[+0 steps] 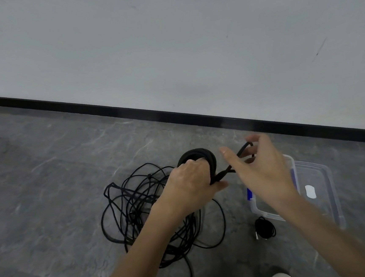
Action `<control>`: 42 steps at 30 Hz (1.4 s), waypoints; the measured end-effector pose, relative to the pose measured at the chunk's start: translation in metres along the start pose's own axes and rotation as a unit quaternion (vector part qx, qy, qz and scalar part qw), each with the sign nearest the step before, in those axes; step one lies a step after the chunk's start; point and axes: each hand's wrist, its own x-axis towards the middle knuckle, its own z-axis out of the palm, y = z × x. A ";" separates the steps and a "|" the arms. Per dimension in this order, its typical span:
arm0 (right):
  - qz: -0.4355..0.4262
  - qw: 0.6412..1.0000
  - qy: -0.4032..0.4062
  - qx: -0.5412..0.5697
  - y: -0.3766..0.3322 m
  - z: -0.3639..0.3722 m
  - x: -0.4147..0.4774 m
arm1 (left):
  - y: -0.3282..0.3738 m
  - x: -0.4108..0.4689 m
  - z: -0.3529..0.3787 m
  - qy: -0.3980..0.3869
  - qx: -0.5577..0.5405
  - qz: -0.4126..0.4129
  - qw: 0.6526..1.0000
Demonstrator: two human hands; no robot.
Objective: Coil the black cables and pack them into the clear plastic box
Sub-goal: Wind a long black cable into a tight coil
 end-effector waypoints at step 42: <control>-0.249 0.905 0.162 -0.305 0.020 -0.018 0.017 | 0.010 -0.013 -0.033 0.005 -0.370 0.042 0.928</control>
